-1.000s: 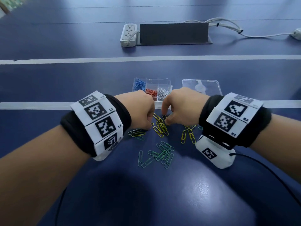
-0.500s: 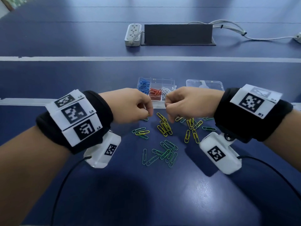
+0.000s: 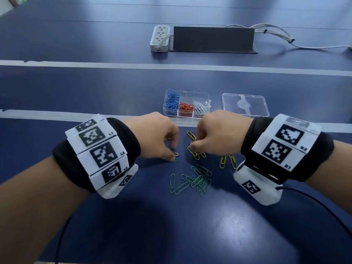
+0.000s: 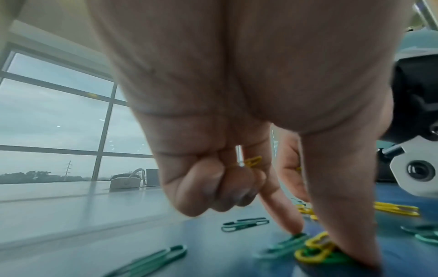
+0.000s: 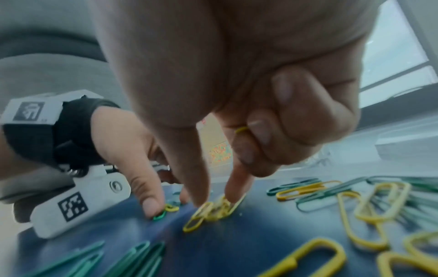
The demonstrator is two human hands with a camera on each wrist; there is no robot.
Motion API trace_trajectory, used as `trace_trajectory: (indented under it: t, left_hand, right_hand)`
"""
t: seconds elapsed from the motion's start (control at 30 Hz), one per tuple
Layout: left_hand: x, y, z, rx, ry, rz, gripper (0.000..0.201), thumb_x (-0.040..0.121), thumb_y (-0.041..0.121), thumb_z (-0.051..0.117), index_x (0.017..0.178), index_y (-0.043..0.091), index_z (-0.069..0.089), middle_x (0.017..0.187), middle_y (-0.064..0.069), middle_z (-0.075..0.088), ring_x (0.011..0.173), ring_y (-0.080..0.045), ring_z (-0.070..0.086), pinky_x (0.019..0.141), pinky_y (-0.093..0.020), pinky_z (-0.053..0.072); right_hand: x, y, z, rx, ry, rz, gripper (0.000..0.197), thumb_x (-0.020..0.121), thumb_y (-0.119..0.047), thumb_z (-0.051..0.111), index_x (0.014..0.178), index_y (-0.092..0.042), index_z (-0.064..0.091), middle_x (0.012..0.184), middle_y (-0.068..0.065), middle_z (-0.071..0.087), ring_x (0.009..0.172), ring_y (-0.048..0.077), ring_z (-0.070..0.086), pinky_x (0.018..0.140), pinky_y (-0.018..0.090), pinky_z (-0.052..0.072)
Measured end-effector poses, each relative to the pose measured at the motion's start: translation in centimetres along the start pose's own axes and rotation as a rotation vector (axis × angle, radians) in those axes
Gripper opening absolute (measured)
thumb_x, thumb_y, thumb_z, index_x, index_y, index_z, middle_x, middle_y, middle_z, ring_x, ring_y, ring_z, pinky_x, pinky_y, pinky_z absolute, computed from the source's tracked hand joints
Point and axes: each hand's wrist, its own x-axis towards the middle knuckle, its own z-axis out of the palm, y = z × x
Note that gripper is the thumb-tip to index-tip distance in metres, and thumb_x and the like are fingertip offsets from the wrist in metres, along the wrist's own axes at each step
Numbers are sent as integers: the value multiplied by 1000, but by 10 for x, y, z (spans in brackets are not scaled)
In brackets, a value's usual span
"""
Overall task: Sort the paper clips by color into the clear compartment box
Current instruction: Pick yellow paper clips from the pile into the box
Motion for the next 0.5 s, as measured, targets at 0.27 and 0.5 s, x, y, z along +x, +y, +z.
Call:
trace_trajectory:
  t: [0.27,0.5]
  left_hand:
    - [-1,-2,-2,-30,35,18,8,79,28,64,71,28,60,62,9,49,61,-8,47,62,-21,38]
    - [-9,-11,-9,-100,58,-21,11,81,18,56,78,29,58,65,7,52,61,-3,48,57,-17,36]
  right_hand:
    - [1,-1,-10,68,-97,-43,20,84,-33,52,70,-19,58,67,-3,55,73,21,52,62,26,40]
    - [3,9,-11,281,-109,-29,12,87,-18,42,89,-21,53,64,-8,57,52,8,48,47,19,39]
